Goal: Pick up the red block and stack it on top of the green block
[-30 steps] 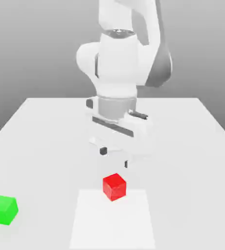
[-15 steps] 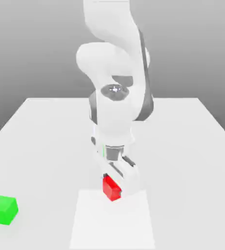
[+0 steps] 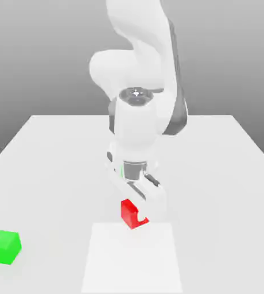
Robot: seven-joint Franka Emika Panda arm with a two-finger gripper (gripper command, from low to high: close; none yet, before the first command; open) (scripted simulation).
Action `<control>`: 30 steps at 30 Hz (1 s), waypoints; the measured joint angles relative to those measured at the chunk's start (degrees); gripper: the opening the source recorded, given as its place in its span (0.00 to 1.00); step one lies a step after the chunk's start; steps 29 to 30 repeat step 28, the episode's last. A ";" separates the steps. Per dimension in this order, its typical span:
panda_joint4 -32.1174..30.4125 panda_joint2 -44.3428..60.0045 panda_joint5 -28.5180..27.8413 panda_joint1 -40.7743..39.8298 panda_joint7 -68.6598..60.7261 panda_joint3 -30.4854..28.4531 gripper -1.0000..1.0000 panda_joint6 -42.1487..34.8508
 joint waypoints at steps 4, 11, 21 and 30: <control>-1.02 -4.81 3.40 1.50 -2.57 -0.83 0.00 -3.94; 11.08 0.02 6.88 -5.94 -11.75 -8.56 0.00 -11.00; 29.33 12.91 3.25 -20.24 -19.62 -16.91 0.00 -16.78; 30.06 18.88 4.72 -21.19 -20.95 -16.06 1.00 -11.61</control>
